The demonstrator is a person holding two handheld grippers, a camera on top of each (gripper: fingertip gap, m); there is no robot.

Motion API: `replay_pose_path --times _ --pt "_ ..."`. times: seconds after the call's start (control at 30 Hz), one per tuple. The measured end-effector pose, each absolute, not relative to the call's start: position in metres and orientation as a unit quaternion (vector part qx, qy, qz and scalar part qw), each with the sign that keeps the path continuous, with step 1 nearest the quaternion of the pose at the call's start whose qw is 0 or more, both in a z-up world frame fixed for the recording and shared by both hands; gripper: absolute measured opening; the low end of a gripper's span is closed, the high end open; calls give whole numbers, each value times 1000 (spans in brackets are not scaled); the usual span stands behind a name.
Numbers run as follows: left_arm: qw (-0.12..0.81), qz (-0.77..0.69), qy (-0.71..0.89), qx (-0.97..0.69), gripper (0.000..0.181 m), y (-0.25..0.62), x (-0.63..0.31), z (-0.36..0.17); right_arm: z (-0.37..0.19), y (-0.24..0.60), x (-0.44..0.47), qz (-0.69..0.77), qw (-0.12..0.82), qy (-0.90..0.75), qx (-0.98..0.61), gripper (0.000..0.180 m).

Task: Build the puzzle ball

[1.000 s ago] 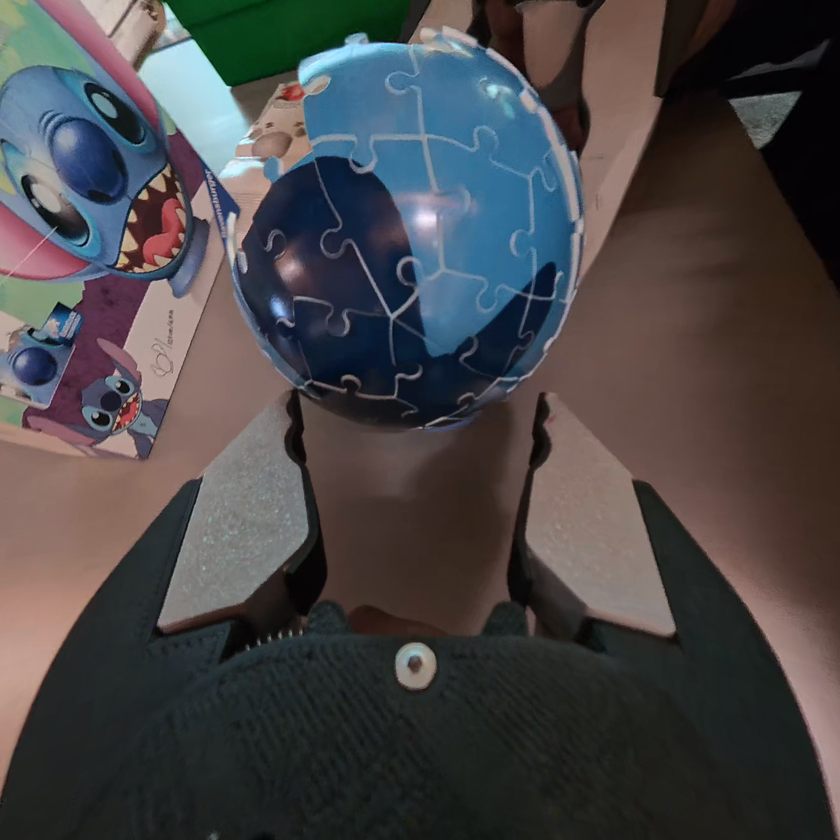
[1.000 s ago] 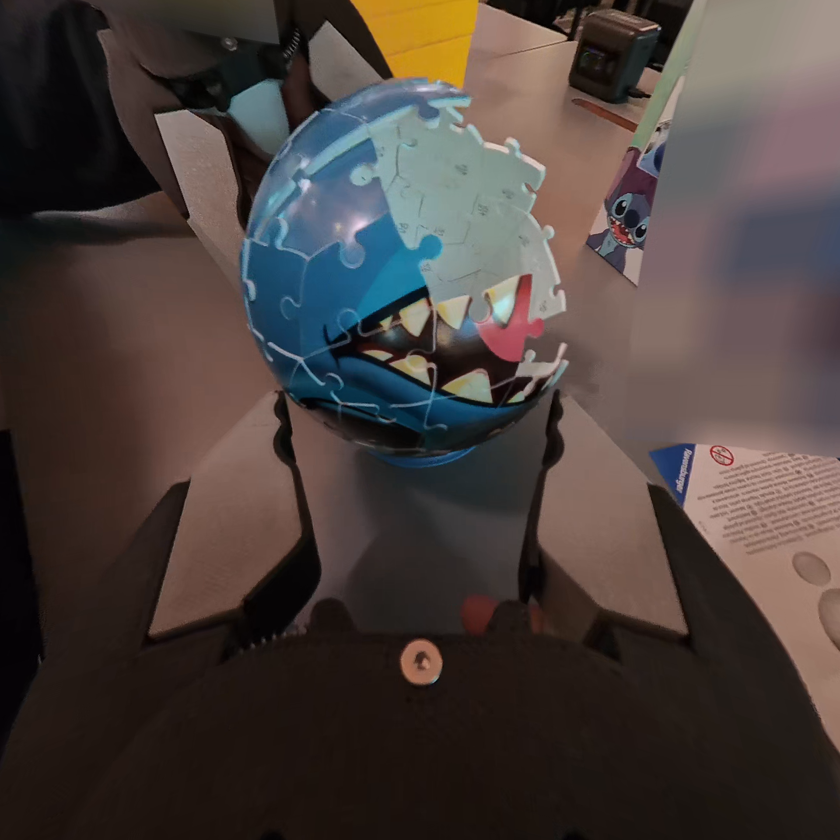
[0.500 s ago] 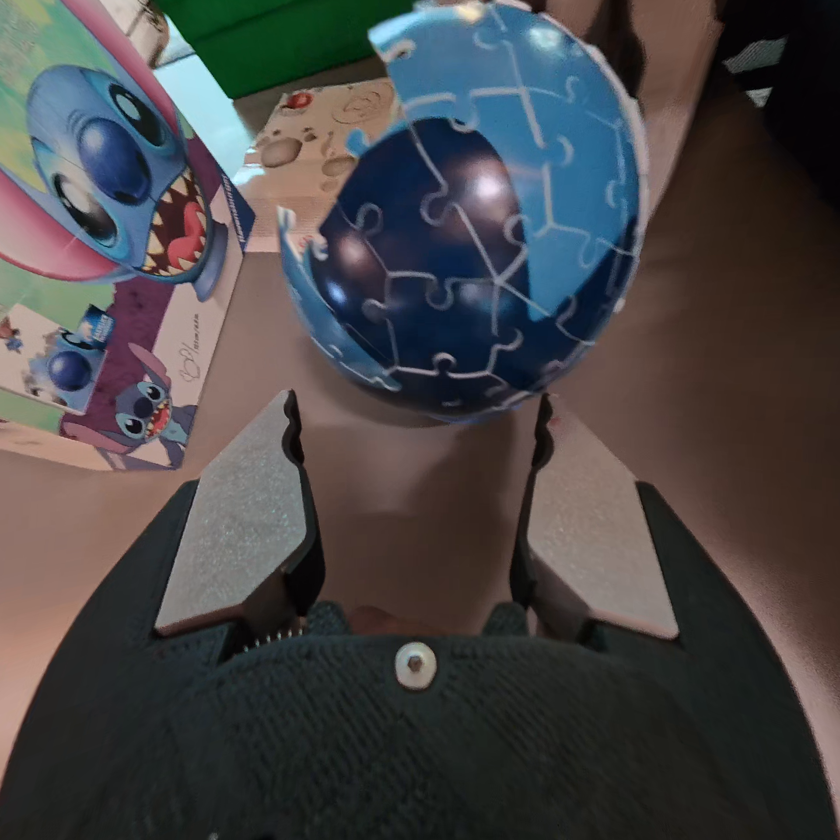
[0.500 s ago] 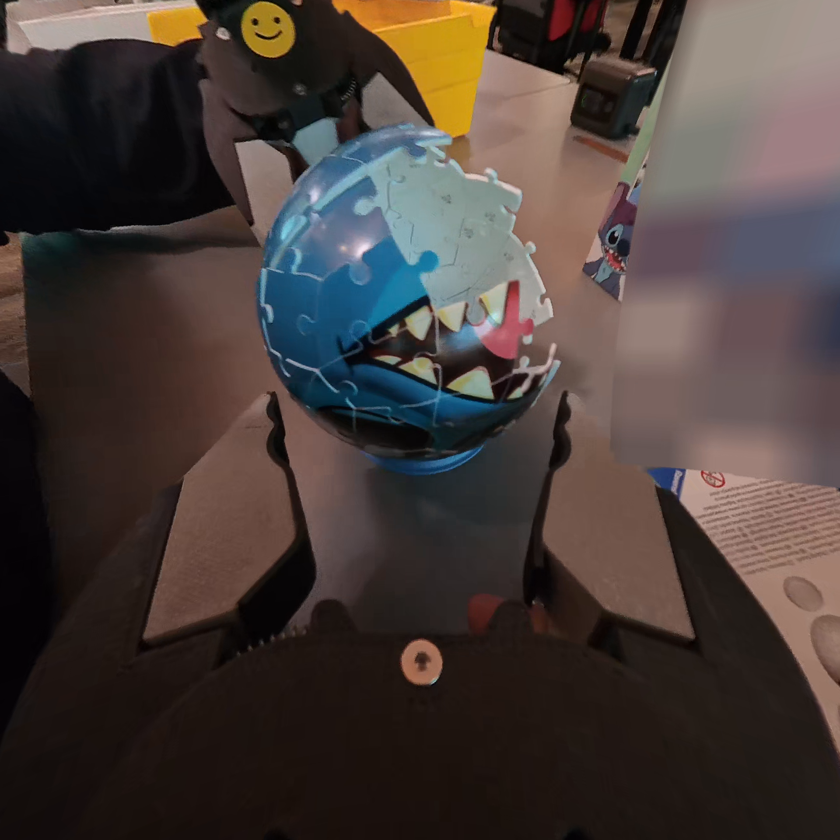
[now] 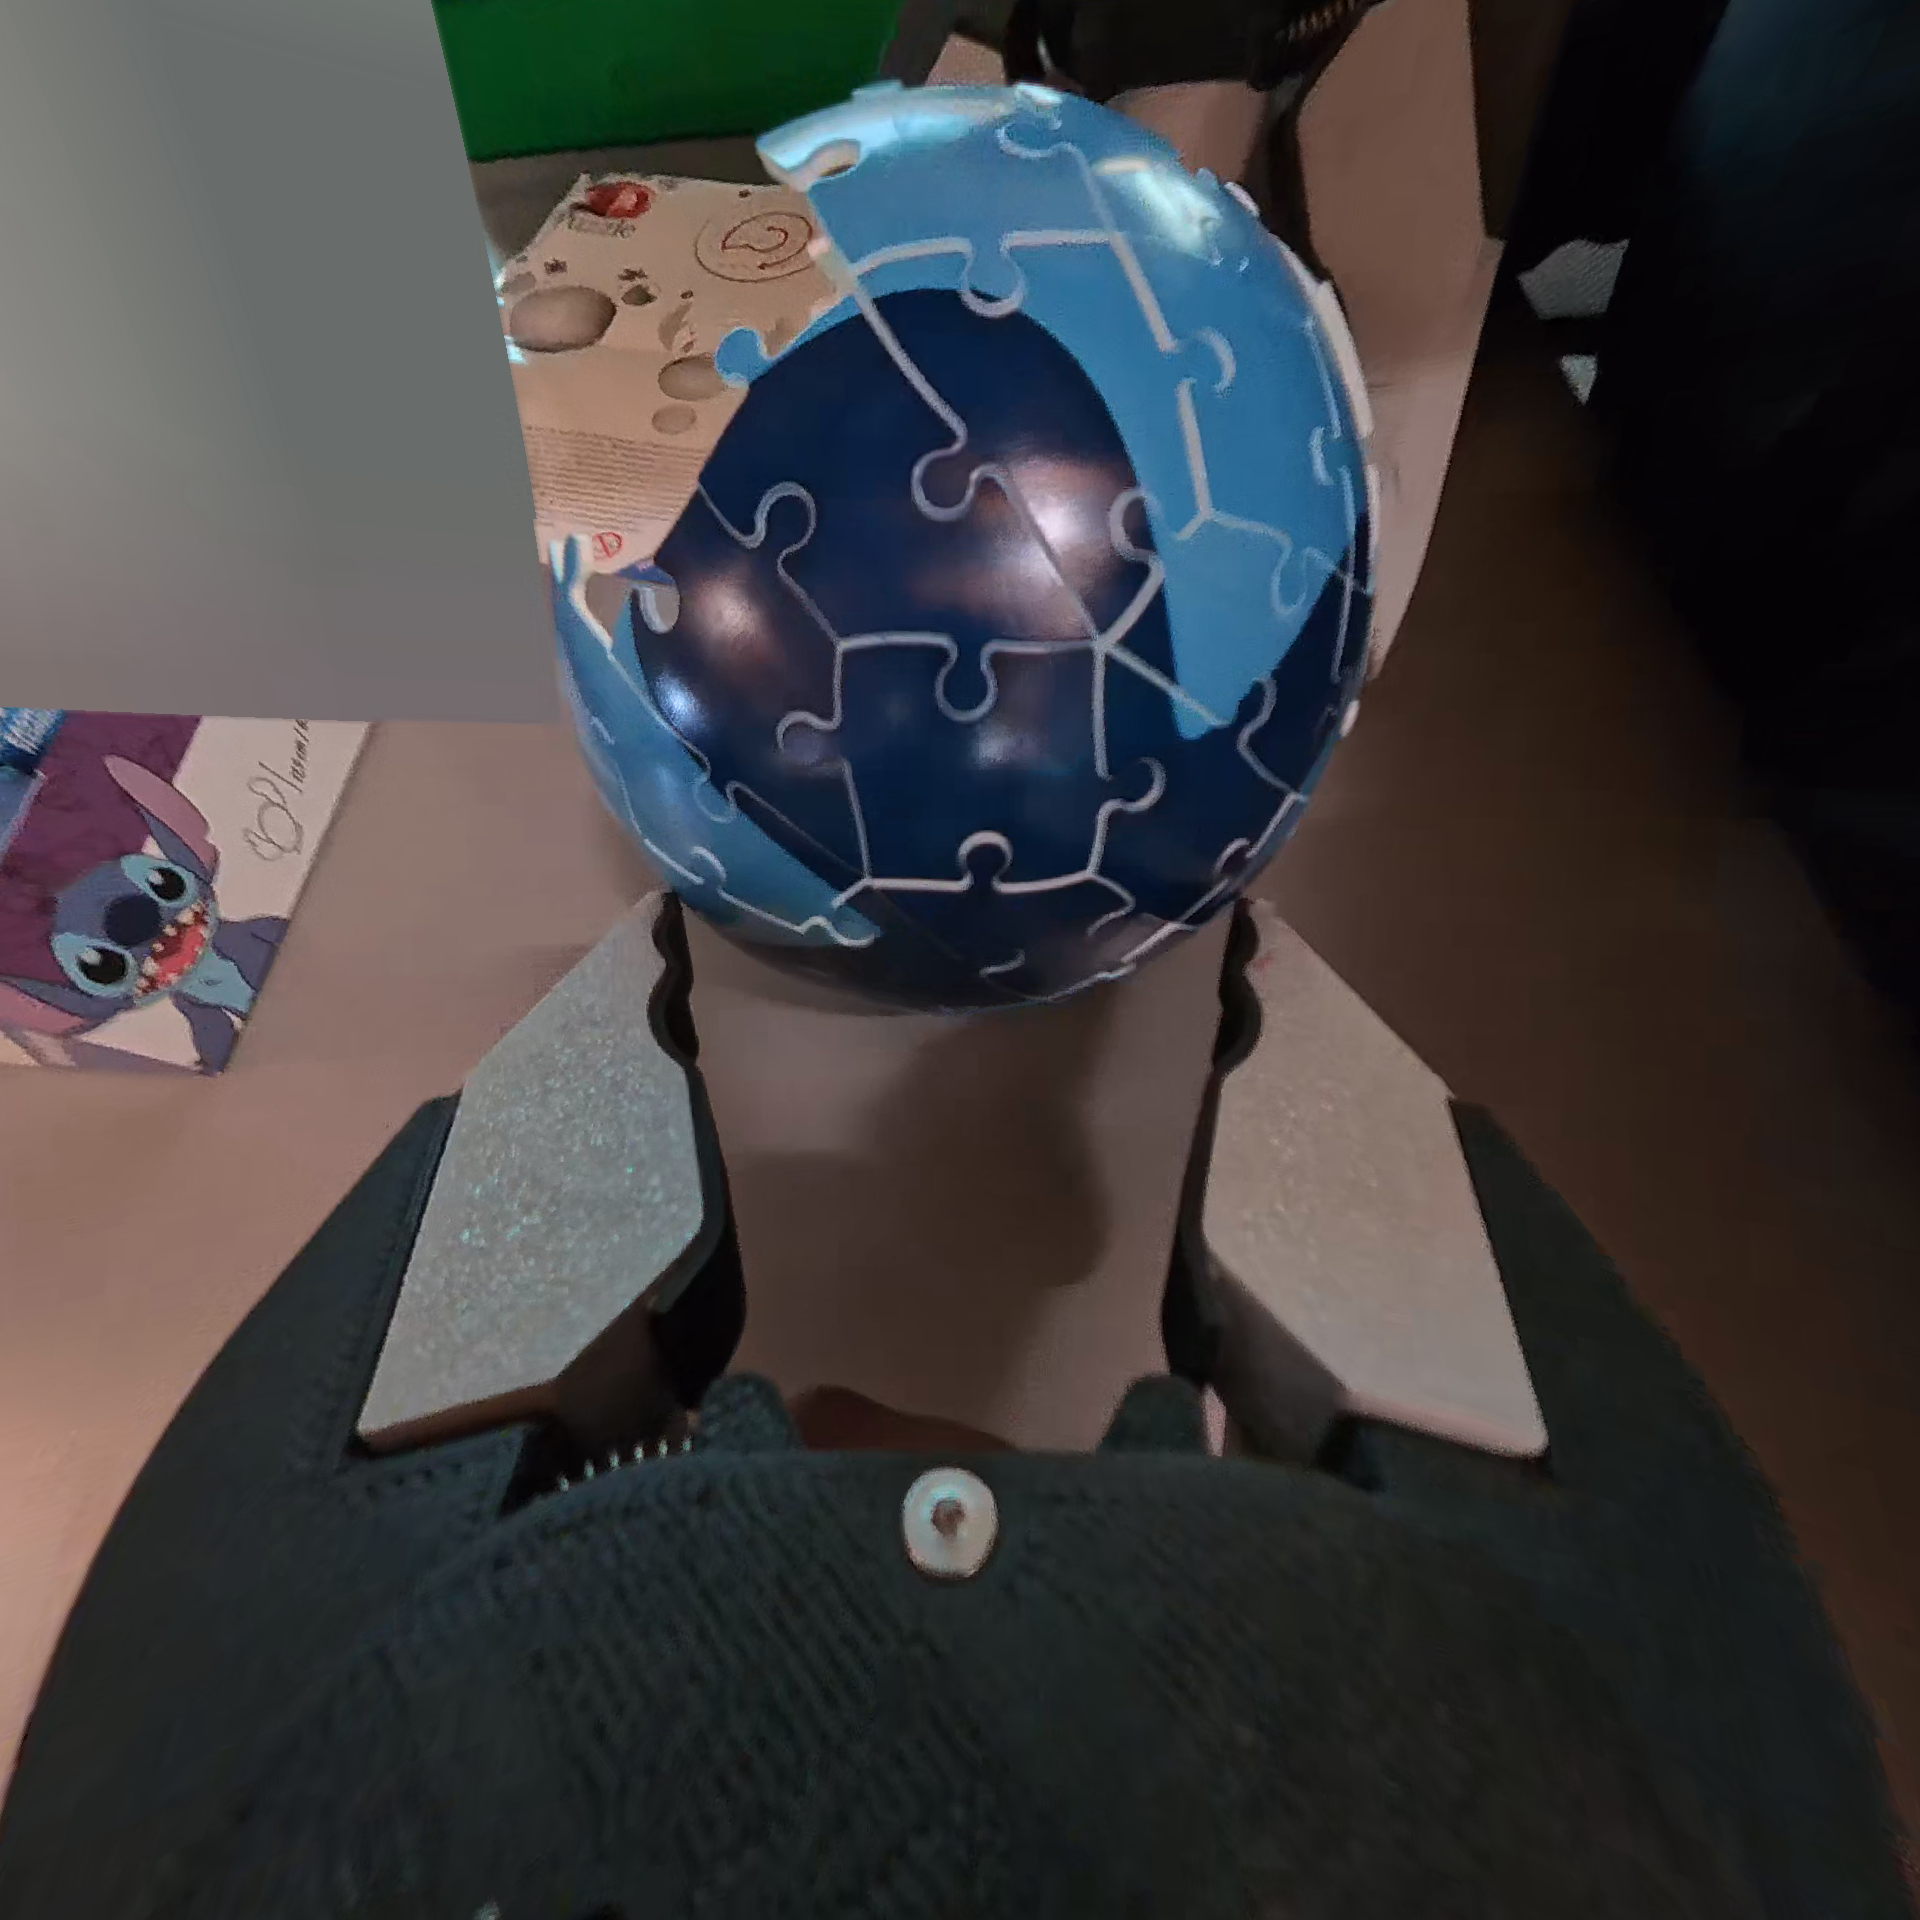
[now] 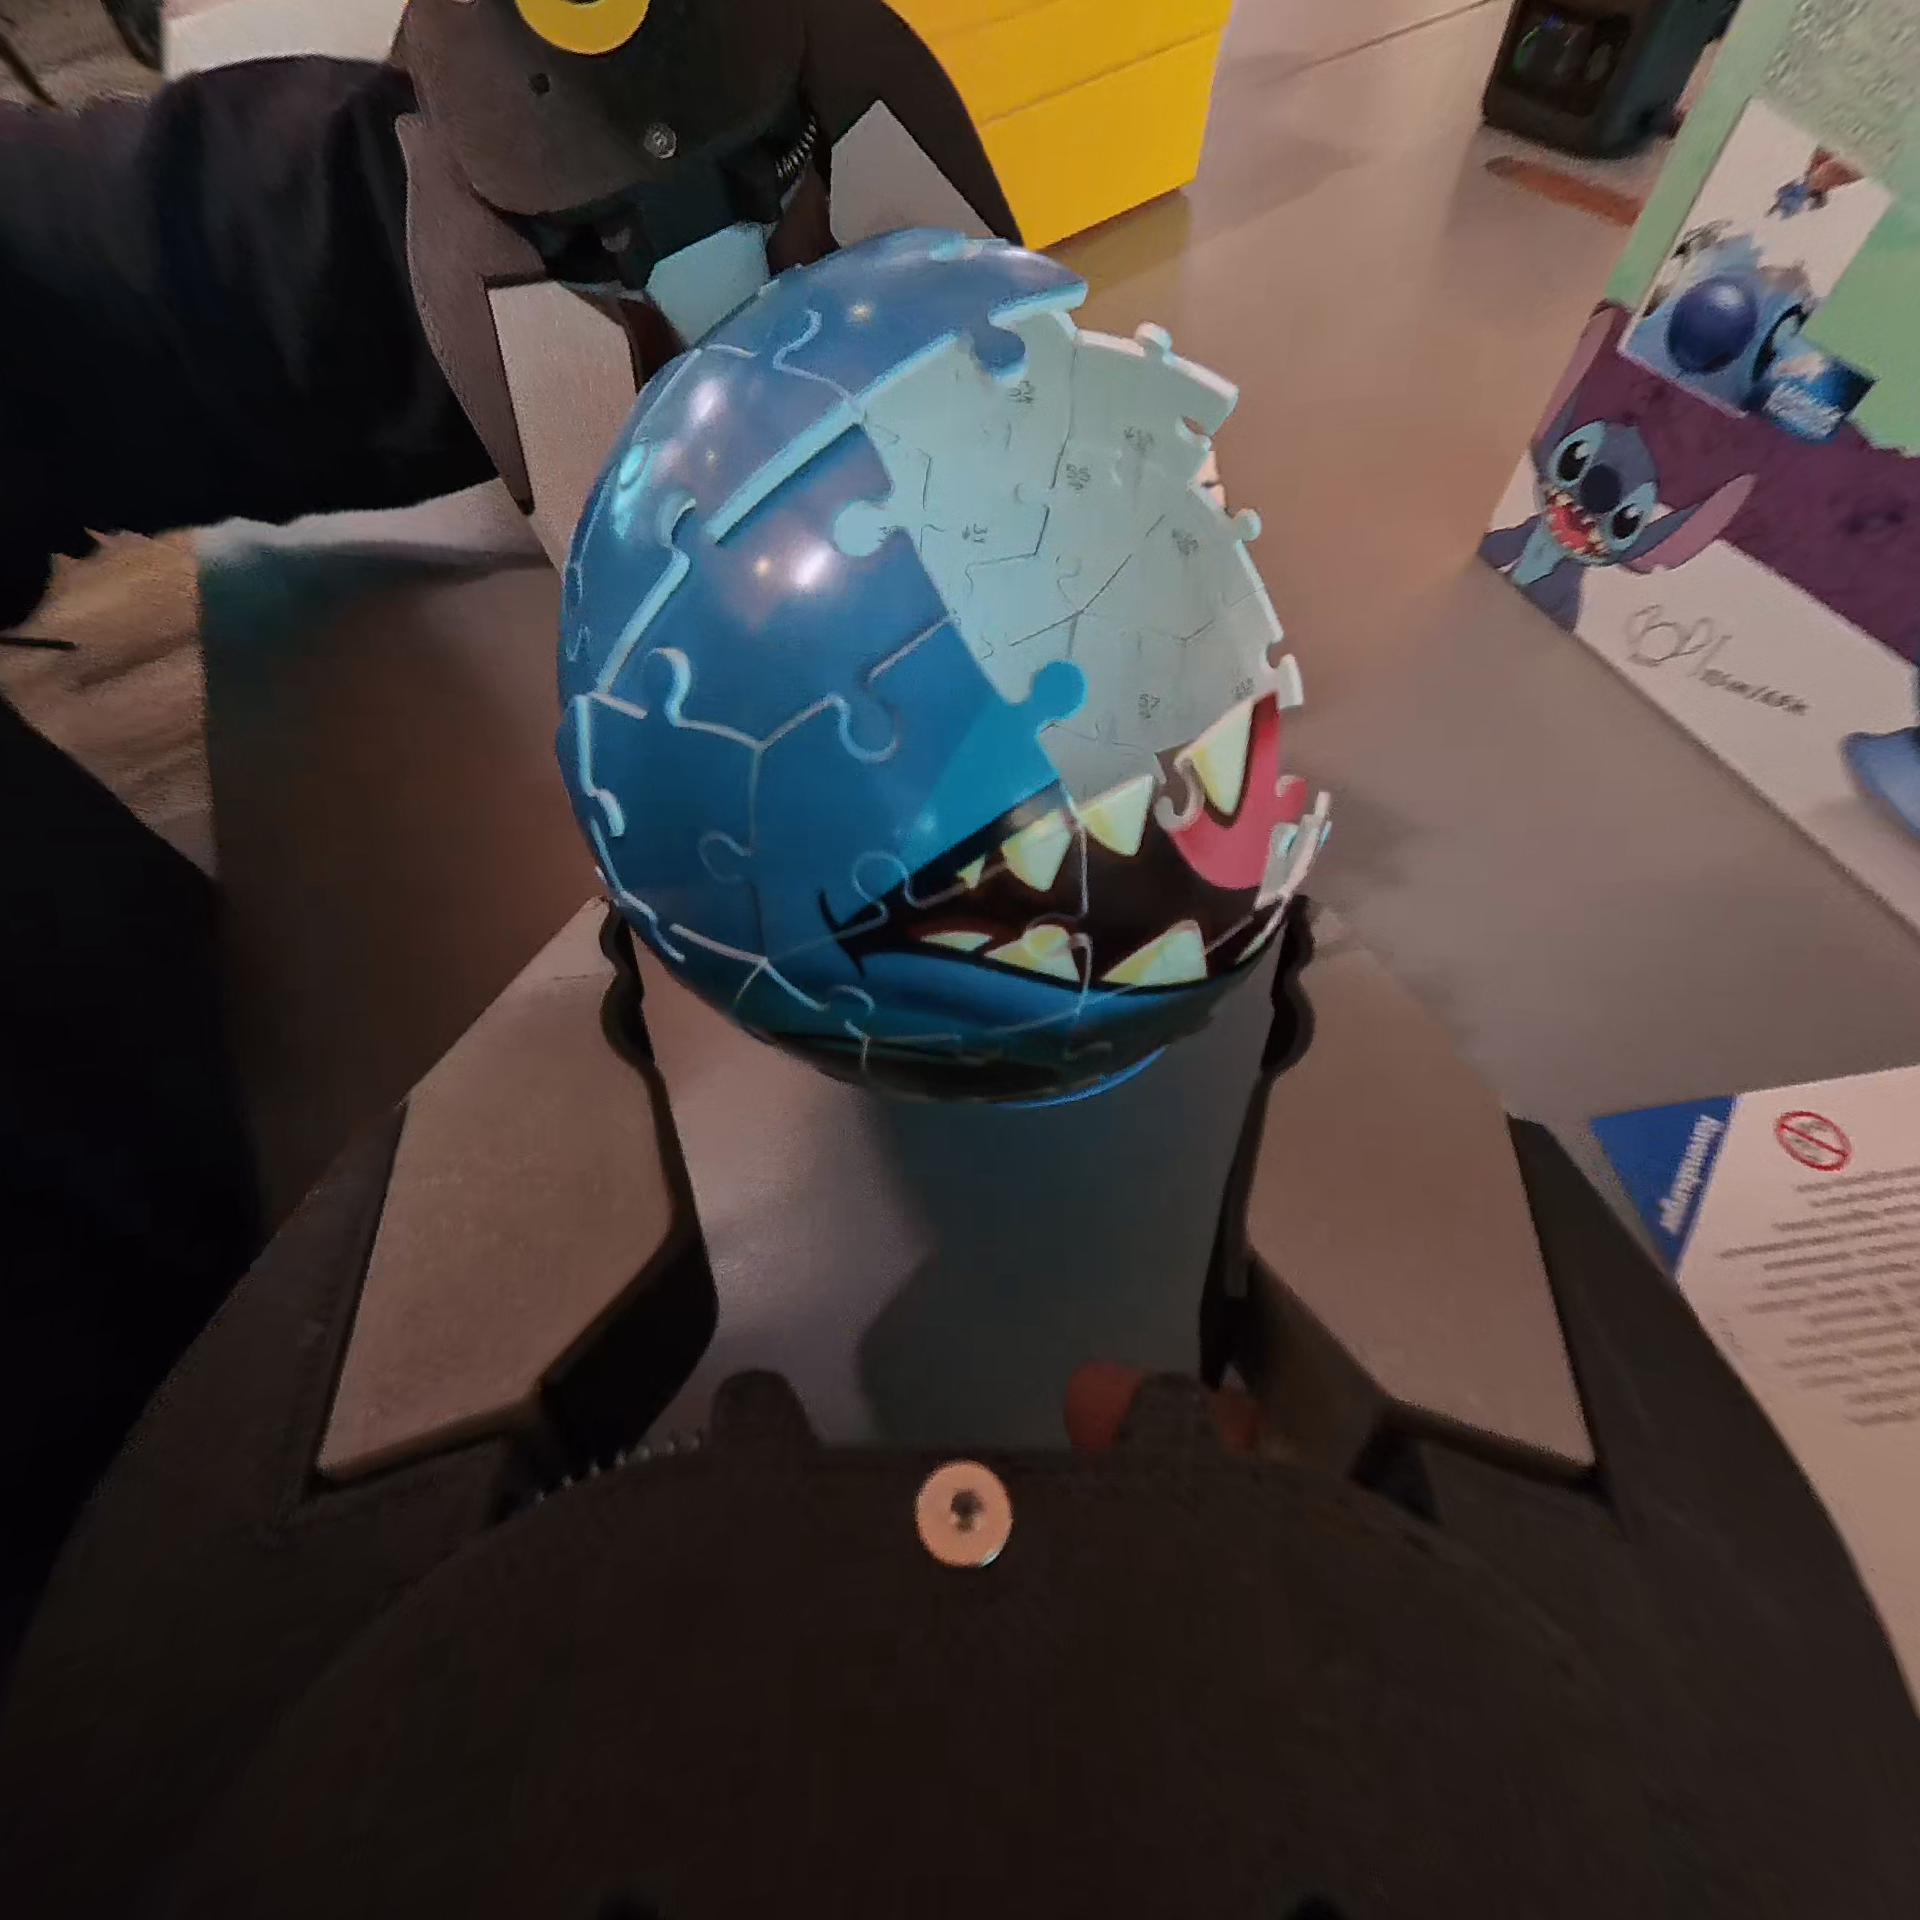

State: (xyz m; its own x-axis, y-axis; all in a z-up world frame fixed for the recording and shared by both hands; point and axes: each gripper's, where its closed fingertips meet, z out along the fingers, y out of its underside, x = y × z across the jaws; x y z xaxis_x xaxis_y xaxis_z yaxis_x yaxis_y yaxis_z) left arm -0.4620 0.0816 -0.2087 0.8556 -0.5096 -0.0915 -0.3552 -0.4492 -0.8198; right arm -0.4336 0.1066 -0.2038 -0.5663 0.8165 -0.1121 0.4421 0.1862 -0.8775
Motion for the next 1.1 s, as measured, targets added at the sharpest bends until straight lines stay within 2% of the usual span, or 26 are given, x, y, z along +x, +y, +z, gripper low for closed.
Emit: replay_pose_path --times 0.33,0.8,0.9,1.1 --pt "413 -170 170 -878 100 72 -447 -208 -195 101 -423 495 71 -738 -453 118" --pt "353 -253 135 -890 97 68 -435 -212 -194 103 -414 502 -31 -709 -494 120" --pt "386 -234 144 -880 92 71 -441 -210 -196 104 -415 512 -31 -707 -486 120" --pt "424 -183 172 -870 100 71 -452 -198 -195 107 -415 519 29 -717 -464 115"
